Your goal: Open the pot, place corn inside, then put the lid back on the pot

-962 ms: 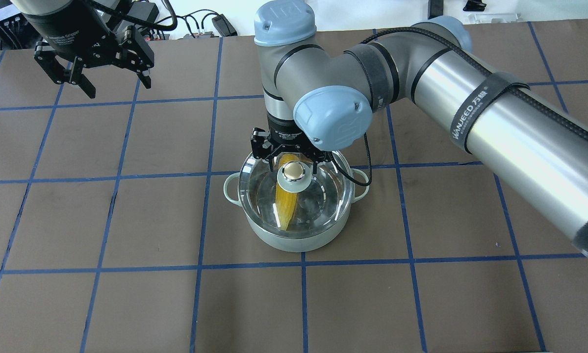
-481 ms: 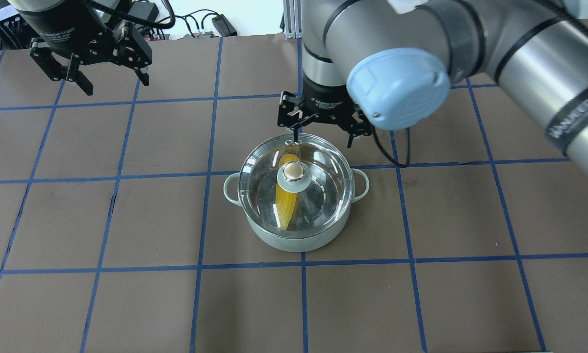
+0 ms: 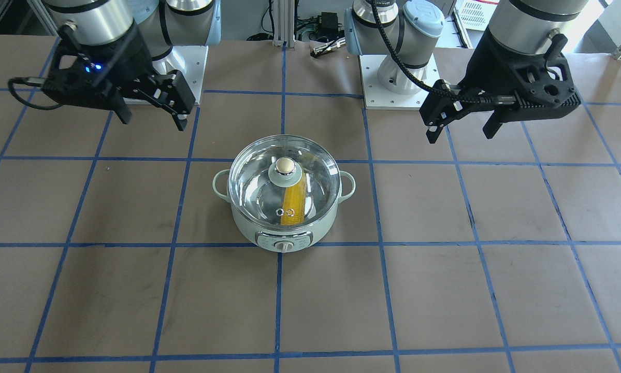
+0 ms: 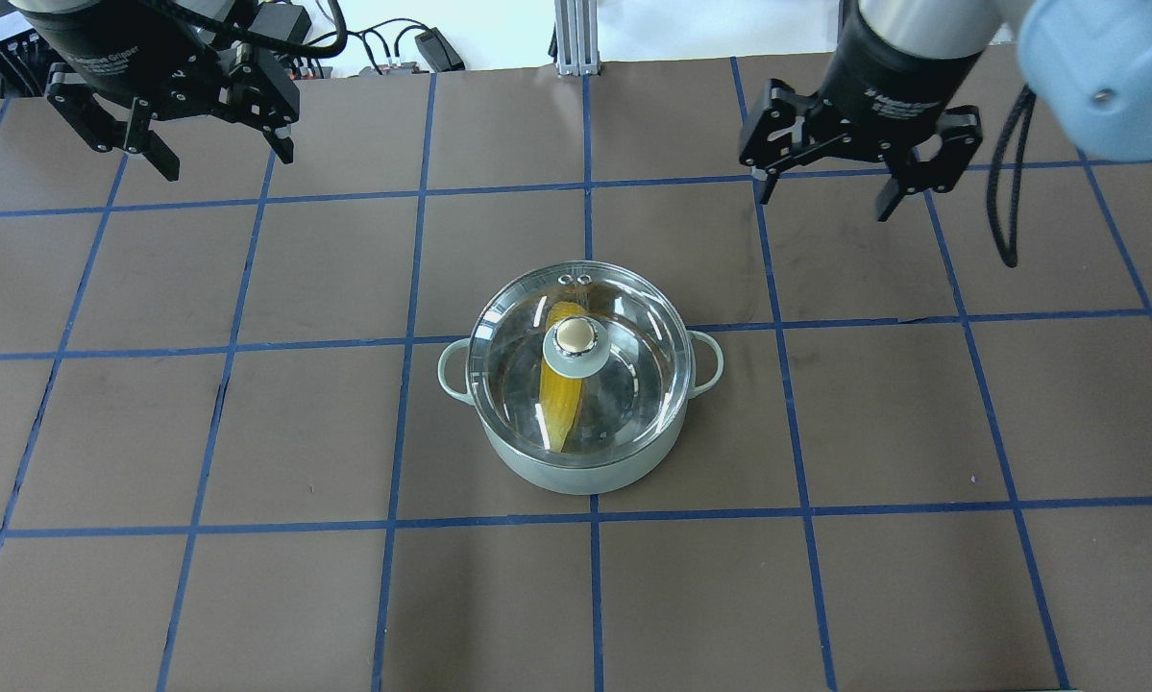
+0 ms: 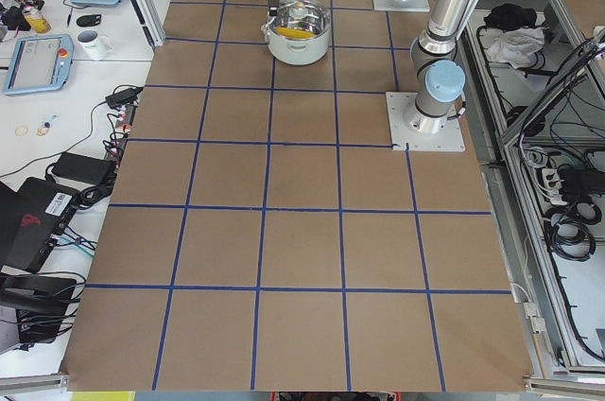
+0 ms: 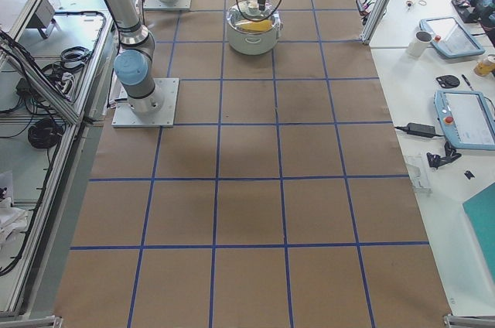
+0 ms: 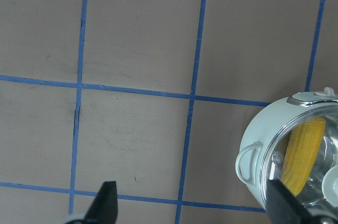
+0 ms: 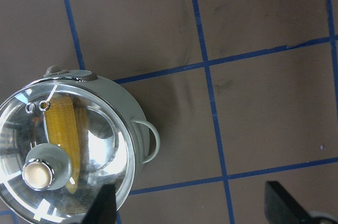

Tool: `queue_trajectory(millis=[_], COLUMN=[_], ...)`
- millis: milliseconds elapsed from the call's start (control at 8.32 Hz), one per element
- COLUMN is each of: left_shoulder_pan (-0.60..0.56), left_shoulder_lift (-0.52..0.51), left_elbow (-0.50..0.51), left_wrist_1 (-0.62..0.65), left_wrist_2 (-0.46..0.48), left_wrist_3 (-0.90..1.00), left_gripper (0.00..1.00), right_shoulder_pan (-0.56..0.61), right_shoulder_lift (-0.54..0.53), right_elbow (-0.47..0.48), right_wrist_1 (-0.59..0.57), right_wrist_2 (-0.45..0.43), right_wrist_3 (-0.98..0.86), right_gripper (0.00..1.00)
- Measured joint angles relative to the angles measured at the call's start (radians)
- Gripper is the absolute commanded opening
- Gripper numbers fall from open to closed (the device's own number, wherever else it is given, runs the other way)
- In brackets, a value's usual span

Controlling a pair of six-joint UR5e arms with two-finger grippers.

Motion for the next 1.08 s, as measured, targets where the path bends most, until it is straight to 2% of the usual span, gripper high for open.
queue_trajectory(millis=[241,1082], left_shoulder_pan=[-0.003,-0.003], left_shoulder_lift=[0.004,0.008], left_elbow=[-0.002,-0.022], left_wrist_1=[0.004,0.008], left_wrist_2=[0.004,0.027], left_wrist_3=[0.0,0.0], left_gripper=[1.0,1.0], right_shoulder_pan=[-0.065,-0.077], right_shoulder_lift=[-0.033,-0.048], right_elbow=[0.0,0.002], right_wrist_1=[0.016,0.036], right_wrist_2=[-0.026,-0.048], right_wrist_3=[-0.068,-0.101], right_gripper=[1.0,1.0])
